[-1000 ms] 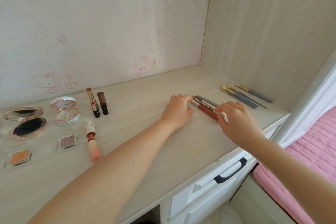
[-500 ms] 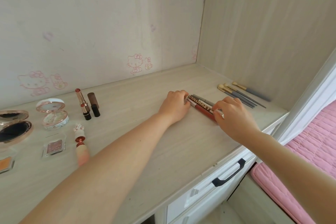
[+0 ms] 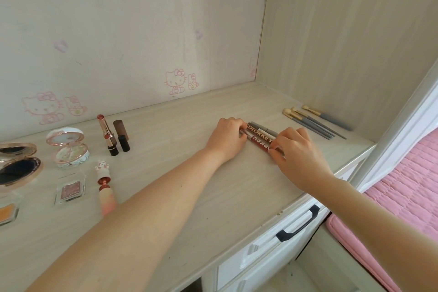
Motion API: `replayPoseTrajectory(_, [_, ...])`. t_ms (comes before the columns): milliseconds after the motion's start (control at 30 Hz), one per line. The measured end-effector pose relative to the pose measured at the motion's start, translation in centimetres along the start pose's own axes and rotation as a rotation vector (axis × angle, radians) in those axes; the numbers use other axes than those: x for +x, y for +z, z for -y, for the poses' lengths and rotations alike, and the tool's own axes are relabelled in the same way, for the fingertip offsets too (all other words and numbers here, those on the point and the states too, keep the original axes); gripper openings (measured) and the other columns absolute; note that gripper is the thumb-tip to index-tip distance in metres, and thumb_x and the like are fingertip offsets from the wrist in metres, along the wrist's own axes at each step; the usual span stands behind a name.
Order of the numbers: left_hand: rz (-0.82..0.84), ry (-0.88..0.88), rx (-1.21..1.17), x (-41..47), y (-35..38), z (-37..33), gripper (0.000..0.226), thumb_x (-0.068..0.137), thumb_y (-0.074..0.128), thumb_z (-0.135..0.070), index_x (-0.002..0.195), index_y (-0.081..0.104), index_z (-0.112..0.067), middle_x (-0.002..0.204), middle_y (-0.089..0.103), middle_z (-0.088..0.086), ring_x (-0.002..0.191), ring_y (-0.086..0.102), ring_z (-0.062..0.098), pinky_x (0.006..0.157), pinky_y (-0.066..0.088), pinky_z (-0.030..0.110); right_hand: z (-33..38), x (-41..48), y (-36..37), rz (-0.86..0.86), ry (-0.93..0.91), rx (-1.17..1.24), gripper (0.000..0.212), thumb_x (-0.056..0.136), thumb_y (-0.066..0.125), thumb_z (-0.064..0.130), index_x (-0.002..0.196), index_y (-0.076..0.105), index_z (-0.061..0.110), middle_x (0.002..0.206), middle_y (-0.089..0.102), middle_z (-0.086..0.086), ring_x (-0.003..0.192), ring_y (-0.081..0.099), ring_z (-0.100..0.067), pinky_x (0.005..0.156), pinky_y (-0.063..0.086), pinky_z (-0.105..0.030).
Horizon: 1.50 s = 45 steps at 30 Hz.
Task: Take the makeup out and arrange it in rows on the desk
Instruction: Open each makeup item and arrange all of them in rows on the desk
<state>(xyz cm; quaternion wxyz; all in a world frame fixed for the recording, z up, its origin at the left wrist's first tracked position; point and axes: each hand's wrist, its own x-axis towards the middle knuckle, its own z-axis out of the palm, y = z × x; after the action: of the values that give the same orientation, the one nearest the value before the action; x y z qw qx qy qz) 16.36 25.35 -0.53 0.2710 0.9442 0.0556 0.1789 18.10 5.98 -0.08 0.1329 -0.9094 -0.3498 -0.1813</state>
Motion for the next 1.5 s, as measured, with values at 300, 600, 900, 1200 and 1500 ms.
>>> replayPoseTrajectory(300, [0.027, 0.086, 0.068, -3.7, -2.7, 0.1, 0.009, 0.092, 0.056, -0.016, 0.1, 0.058, -0.013, 0.102, 0.06, 0.005, 0.107, 0.046, 0.02, 0.084, 0.04, 0.031, 0.6, -0.9, -1.0, 0.012, 0.011, 0.041, 0.02, 0.089, 0.062, 0.032, 0.103, 0.066, 0.018, 0.11, 0.057, 0.004, 0.109, 0.042, -0.02, 0.09, 0.041, -0.03])
replayPoseTrajectory(600, [0.087, 0.242, 0.103, -9.5, -8.0, 1.6, 0.024, 0.097, 0.052, -0.017, 0.118, 0.064, -0.016, 0.106, 0.06, -0.001, 0.105, 0.044, 0.014, 0.09, 0.033, 0.021, 4.5, -2.4, -4.1, -0.027, -0.054, 0.169, 0.014, 0.088, 0.065, 0.03, 0.099, 0.063, 0.022, 0.095, 0.062, 0.008, 0.088, 0.051, -0.014, 0.077, 0.047, -0.03])
replayPoseTrajectory(900, [0.045, 0.145, 0.022, -16.9, -15.4, 3.2, 0.014, 0.097, 0.051, -0.021, 0.106, 0.062, -0.022, 0.1, 0.057, -0.012, 0.093, 0.051, 0.006, 0.082, 0.04, 0.023, 11.1, -3.9, -5.5, -0.001, -0.16, 0.36, 0.012, 0.089, 0.063, 0.014, 0.101, 0.065, 0.017, 0.09, 0.066, 0.003, 0.08, 0.061, -0.017, 0.071, 0.052, -0.035])
replayPoseTrajectory(1200, [-0.1, -0.121, -0.335, -23.1, -21.5, 5.9, 0.017, 0.096, 0.054, -0.015, 0.097, 0.062, -0.03, 0.099, 0.069, -0.006, 0.089, 0.064, 0.002, 0.078, 0.044, 0.011, 18.4, -5.5, -4.9, 0.091, -0.149, 0.514, 0.013, 0.088, 0.064, 0.018, 0.097, 0.066, 0.027, 0.082, 0.067, 0.016, 0.08, 0.062, -0.001, 0.068, 0.048, -0.015])
replayPoseTrajectory(1500, [-0.541, -0.342, -1.024, -26.9, -23.1, 6.4, 0.015, 0.092, 0.06, -0.01, 0.106, 0.064, -0.008, 0.099, 0.074, 0.007, 0.099, 0.07, 0.02, 0.091, 0.054, 0.028, 25.8, -7.4, -4.5, 0.208, 0.004, 0.836, 0.006, 0.082, 0.073, 0.03, 0.082, 0.069, 0.034, 0.078, 0.07, 0.019, 0.077, 0.061, 0.004, 0.061, 0.042, -0.009])
